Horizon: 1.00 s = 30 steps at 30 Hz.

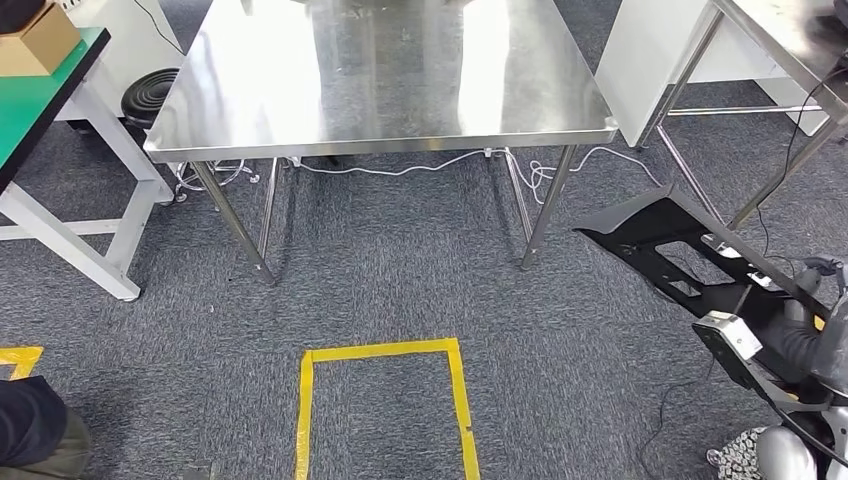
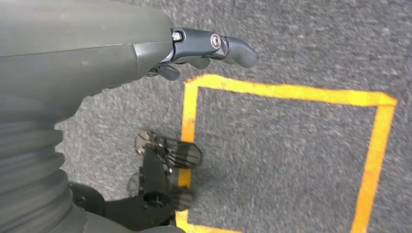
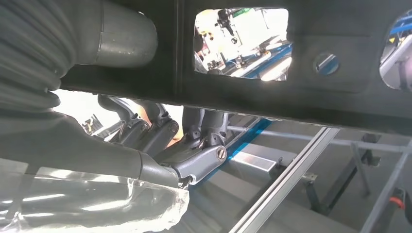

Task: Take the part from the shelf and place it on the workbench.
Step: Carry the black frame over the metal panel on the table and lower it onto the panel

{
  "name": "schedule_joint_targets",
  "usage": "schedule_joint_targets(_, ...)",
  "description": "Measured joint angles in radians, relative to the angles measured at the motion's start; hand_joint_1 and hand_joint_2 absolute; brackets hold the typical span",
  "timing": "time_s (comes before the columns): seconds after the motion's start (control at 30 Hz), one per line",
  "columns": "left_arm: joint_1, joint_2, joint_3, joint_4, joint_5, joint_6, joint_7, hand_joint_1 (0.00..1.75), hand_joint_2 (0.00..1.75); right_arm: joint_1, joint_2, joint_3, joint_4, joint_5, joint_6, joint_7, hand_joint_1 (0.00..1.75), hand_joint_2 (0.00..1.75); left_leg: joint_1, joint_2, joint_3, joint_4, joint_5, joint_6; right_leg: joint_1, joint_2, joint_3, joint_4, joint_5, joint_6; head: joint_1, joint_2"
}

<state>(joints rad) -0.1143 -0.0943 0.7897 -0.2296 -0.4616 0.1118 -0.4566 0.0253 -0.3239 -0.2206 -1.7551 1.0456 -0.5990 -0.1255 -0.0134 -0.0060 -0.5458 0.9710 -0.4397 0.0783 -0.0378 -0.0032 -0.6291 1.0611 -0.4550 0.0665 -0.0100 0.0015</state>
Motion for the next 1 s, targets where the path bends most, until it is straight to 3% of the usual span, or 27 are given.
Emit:
schedule_joint_targets(0.07,0.0,0.001,0.0,0.0,0.0,0.0,0.0,0.0,1.75,0.001,0.0,-0.001,-0.001,0.0,0.002,0.0,1.75,1.75,-0.005,-0.001,-0.003,0.021,-0.021,-0.012,0.0,-0.001,0.035,-0.068,0.025,-0.011,0.001,0.0)
schedule_joint_targets(0.13,0.0,0.002,0.0,0.0,0.0,0.0,0.0,0.0,1.75,0.001,0.002,-0.002,-0.003,0.0,0.003,0.0,1.75,1.75,-0.006,0.0,-0.004,0.03,-0.032,-0.018,0.001,0.003,0.037,-0.066,0.021,-0.03,-0.001,0.0)
schedule_joint_targets(0.2,0.0,0.004,0.0,0.0,-0.001,0.0,-0.001,0.0,1.75,0.0,0.003,-0.002,-0.005,0.002,0.004,0.0,1.75,1.75,0.0,0.002,-0.01,0.052,-0.049,-0.027,-0.003,0.006,0.043,-0.067,0.018,-0.041,-0.002,0.0)
schedule_joint_targets(0.27,0.0,0.004,0.0,0.0,-0.004,-0.001,-0.001,0.0,1.75,0.0,0.006,-0.002,-0.007,0.008,0.003,0.0,1.75,1.75,0.01,0.002,-0.051,0.138,-0.091,-0.043,-0.004,0.007,0.051,-0.068,0.013,-0.052,-0.005,0.0)
schedule_joint_targets(0.33,0.001,0.004,0.0,0.0,-0.006,-0.001,0.0,0.0,1.75,0.0,0.013,-0.002,-0.008,0.015,0.003,0.002,1.75,1.75,0.019,0.002,-0.121,0.254,-0.13,-0.055,-0.001,0.008,0.056,-0.067,0.007,-0.06,-0.006,0.0)
schedule_joint_targets(0.4,0.002,0.003,0.0,0.0,-0.008,-0.002,0.001,0.0,1.75,0.004,0.02,-0.003,-0.012,0.024,0.002,0.006,1.75,1.75,0.024,0.002,-0.162,0.291,-0.114,-0.055,0.004,0.01,0.064,-0.067,0.0,-0.062,-0.007,0.0)
schedule_joint_targets(0.47,0.002,0.003,0.0,0.0,-0.011,-0.003,0.003,0.0,1.75,0.011,0.027,-0.006,-0.021,0.032,0.002,0.009,1.75,1.75,0.02,0.002,-0.14,0.206,-0.04,-0.038,0.01,0.013,0.076,-0.068,-0.008,-0.061,-0.007,0.0)
schedule_joint_targets(0.53,0.001,0.007,0.0,0.0,-0.013,-0.004,0.005,0.0,1.75,0.016,0.033,-0.009,-0.03,0.037,0.001,0.009,1.75,1.75,0.009,0.004,-0.093,0.094,0.019,-0.006,0.012,0.015,0.087,-0.072,-0.015,-0.058,-0.005,0.0)
schedule_joint_targets(0.6,-0.002,0.012,0.0,-0.001,-0.014,-0.005,0.007,0.0,1.75,0.021,0.039,-0.01,-0.037,0.042,0.001,0.01,1.75,1.75,-0.004,0.009,-0.072,0.05,0.028,0.011,0.009,0.015,0.092,-0.078,-0.019,-0.05,-0.003,0.0)
schedule_joint_targets(0.7,-0.003,0.012,0.0,-0.002,-0.014,-0.005,0.01,0.0,1.75,0.029,0.046,-0.013,-0.048,0.045,0.001,0.01,1.75,1.75,-0.006,0.012,-0.044,0.005,0.035,0.022,0.012,0.01,0.094,-0.08,-0.025,-0.041,-0.004,0.0)
schedule_joint_targets(0.77,-0.005,0.01,0.0,-0.002,-0.013,-0.005,0.01,0.0,1.75,0.031,0.046,-0.016,-0.053,0.046,0.001,0.01,1.75,1.75,0.0,0.014,-0.015,-0.033,0.045,0.035,0.016,0.006,0.059,-0.01,-0.055,-0.047,-0.003,0.0)
schedule_joint_targets(0.83,-0.007,0.008,0.0,-0.002,-0.011,-0.006,0.01,0.0,1.75,0.033,0.047,-0.019,-0.055,0.045,0.001,0.01,1.75,1.75,-0.001,0.013,-0.006,-0.037,0.04,0.038,0.011,0.006,-0.016,0.12,-0.101,-0.048,-0.001,0.0)
schedule_joint_targets(0.9,-0.005,0.006,0.0,-0.001,-0.007,-0.007,0.01,0.0,1.75,0.035,0.049,-0.02,-0.054,0.047,0.002,0.009,1.75,1.75,0.0,0.01,0.0,-0.034,0.031,0.03,0.001,0.005,-0.068,0.188,-0.108,-0.031,-0.001,0.0)
schedule_joint_targets(0.93,-0.004,0.005,0.0,-0.001,-0.004,-0.007,0.009,0.0,1.75,0.035,0.05,-0.019,-0.054,0.047,0.002,0.008,1.75,1.75,0.003,0.009,0.003,-0.029,0.025,0.023,-0.004,0.005,-0.064,0.165,-0.087,-0.017,-0.001,0.0)
schedule_joint_targets(1.0,-0.001,0.003,0.002,0.0,0.002,-0.007,0.006,0.0,1.75,0.032,0.051,-0.018,-0.053,0.049,0.003,0.006,1.75,1.75,0.01,0.006,0.005,-0.005,0.003,0.003,-0.017,0.0,-0.011,0.039,-0.022,0.013,0.0,0.0)
